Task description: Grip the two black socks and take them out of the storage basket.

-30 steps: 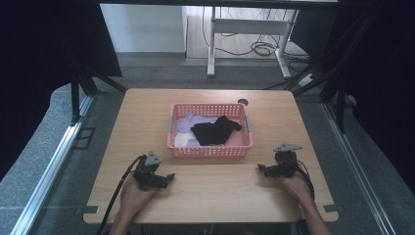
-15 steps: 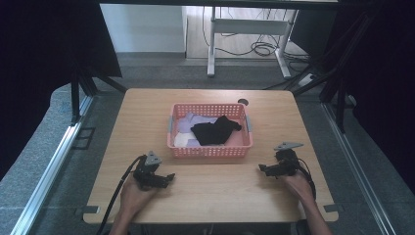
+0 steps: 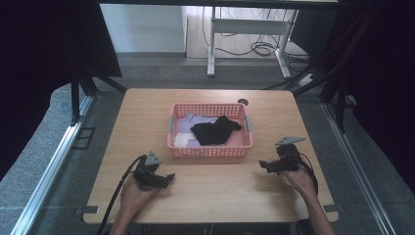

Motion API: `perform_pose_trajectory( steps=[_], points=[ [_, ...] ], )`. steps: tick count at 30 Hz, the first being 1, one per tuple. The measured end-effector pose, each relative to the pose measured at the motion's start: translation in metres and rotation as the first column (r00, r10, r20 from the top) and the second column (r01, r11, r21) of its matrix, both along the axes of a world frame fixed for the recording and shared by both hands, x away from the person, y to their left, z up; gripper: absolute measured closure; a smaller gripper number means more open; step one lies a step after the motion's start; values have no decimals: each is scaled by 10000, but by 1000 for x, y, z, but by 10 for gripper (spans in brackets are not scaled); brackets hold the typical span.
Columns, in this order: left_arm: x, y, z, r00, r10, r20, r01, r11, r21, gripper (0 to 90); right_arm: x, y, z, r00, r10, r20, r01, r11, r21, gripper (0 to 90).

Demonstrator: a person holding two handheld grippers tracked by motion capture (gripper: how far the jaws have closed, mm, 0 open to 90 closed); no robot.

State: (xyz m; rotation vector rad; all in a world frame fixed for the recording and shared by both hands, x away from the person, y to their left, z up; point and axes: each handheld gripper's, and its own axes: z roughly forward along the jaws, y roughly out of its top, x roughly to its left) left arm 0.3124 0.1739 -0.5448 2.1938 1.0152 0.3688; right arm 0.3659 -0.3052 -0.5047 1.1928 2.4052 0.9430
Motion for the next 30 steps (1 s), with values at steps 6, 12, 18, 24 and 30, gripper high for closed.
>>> perform_pose_trajectory(
  steps=[6, 12, 18, 24, 30],
  points=[
    [0, 0, 0, 10000, -9, -10, 9, 10000, 17, 125, 4, 5, 14, 9994, 291, 209, -288, 9995, -148, 1],
    [0, 0, 0, 10000, -17, -12, 17, 10000, 11, 125, 8, 6, 25, 9992, 363, 146, -363, 9993, -39, 2],
    [0, 0, 0, 10000, -26, -21, 26, 10000, 21, 125, 13, 7, 42, 9992, 314, 250, -319, 9993, 197, 30],
    [0, 0, 0, 10000, -17, -19, 17, 10000, 12, 125, 21, 12, 59, 9996, 224, 169, -227, 9996, 186, 95],
    [0, 0, 0, 10000, -47, -26, 47, 10000, 52, 125, 31, 21, 73, 9995, 301, 109, -305, 9987, 415, 132]
  ],
)
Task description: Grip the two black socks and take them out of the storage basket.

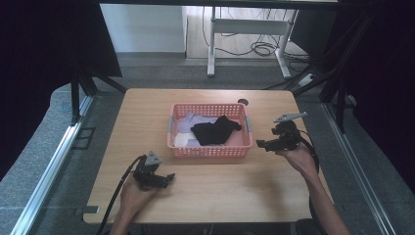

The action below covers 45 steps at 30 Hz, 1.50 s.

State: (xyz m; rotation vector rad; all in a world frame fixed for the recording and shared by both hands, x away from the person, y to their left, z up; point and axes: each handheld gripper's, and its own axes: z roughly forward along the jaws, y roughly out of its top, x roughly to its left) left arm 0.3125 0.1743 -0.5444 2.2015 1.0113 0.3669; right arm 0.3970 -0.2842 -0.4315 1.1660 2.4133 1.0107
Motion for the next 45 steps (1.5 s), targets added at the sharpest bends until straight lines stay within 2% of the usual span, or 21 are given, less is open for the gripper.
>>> perform_pose_trajectory(
  steps=[9, 11, 18, 22, 27, 33, 41, 45],
  points=[
    [0, 0, 0, 10000, -7, 22, 7, 10000, 9, 125, 17, 21, 8, 9986, 462, -271, -456, 9987, 244, 133],
    [0, 0, 0, 10000, -12, 28, 12, 10000, 14, 125, 24, 30, 8, 9982, 497, -321, -499, 9988, -33, 164],
    [0, 0, 0, 10000, -18, 30, 18, 10000, 15, 125, 36, 45, 8, 9963, 670, -546, -667, 9977, 71, 279],
    [0, 0, 0, 10000, -17, 35, 17, 10000, 15, 125, 46, 59, 8, 9916, 1030, -786, -1030, 9947, 42, 358],
    [0, 0, 0, 10000, -16, 35, 16, 10000, 17, 125, 56, 76, 5, 9868, 1199, -1091, -1251, 9913, -415, 417],
    [0, 0, 0, 10000, -16, 30, 16, 10000, 14, 125, 67, 99, 1, 9796, 1471, -1369, -1584, 9844, -760, 457],
    [0, 0, 0, 10000, -24, 32, 24, 10000, 40, 125, 83, 130, -10, 9664, 1794, -1841, -1985, 9759, -910, 550],
    [0, 0, 0, 10000, -17, 39, 17, 10000, 20, 125, 93, 143, -17, 9653, 1722, -1963, -1941, 9760, -983, 552]
  ],
)
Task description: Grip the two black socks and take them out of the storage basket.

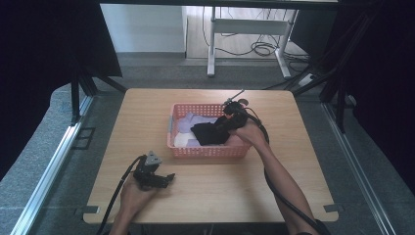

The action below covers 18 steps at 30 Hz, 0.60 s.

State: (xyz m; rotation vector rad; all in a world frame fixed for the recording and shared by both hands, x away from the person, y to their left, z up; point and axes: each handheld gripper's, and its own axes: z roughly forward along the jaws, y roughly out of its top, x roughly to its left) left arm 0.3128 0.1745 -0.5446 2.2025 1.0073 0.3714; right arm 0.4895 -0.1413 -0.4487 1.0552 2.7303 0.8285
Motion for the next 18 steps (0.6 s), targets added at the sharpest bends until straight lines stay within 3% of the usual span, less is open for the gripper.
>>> perform_pose_trajectory(
  steps=[5, 10, 11, 15, 18],
  points=[
    [0, 0, 0, 10000, 6, -26, -6, 10000, -1, 125, 11, 13, -9, 9996, -105, -254, 102, 9999, -101, 559],
    [0, 0, 0, 10000, 2, -8, -2, 10000, 16, 125, 20, 25, -22, 9989, -175, -428, 152, 9984, -537, 559],
    [0, 0, 0, 10000, -1, -11, 1, 10000, 19, 125, 21, 27, -24, 9986, -172, -501, 142, 9982, -589, 578],
    [0, 0, 0, 10000, 13, -10, -13, 10000, 9, 125, 19, 33, -29, 9987, 185, -472, -226, 9958, -884, 813],
    [0, 0, 0, 10000, 31, -32, -31, 10000, -8, 125, 16, 34, -25, 9987, 411, -307, -441, 9936, -1044, 863]
  ],
)
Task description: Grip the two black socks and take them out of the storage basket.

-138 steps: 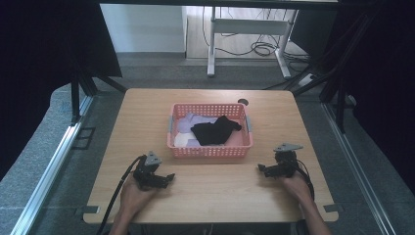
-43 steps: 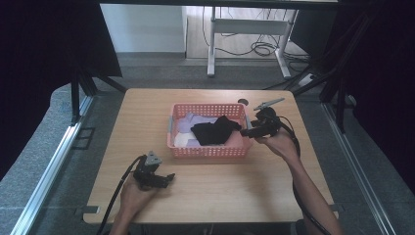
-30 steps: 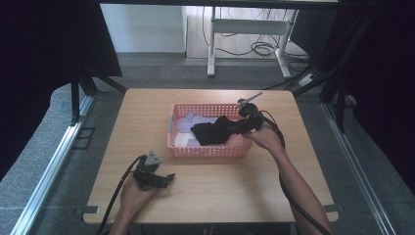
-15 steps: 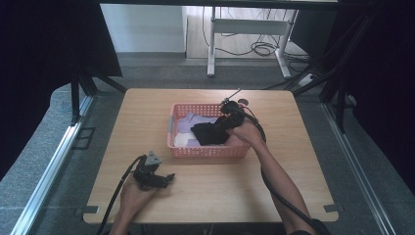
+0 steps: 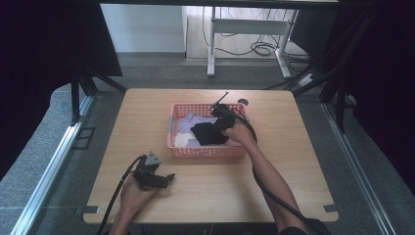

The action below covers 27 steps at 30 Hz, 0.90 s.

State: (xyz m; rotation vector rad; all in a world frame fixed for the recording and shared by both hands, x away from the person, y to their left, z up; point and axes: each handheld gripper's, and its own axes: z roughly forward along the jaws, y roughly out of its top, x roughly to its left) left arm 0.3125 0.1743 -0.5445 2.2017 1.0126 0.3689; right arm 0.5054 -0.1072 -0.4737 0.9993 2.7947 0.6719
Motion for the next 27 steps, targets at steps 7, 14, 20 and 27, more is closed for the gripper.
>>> perform_pose_trajectory(
  steps=[7, 14, 20, 27],
  points=[
    [0, 0, 0, 10000, -2, 2, 2, 10000, 0, 125, -8, -1, 33, 9977, 346, 576, -364, 9989, 307, 869],
    [0, 0, 0, 10000, -13, 36, 13, 10000, -6, 125, -14, -9, 64, 9950, 361, 928, -429, 9965, 722, 868],
    [0, 0, 0, 10000, -29, 49, 29, 10000, 12, 125, -16, -16, 91, 9936, 283, 1094, -410, 9924, 1159, 868],
    [0, 0, 0, 10000, -18, 31, 18, 10000, -16, 125, -19, -19, 118, 9911, 440, 1256, -628, 9868, 1495, 868]
  ],
)
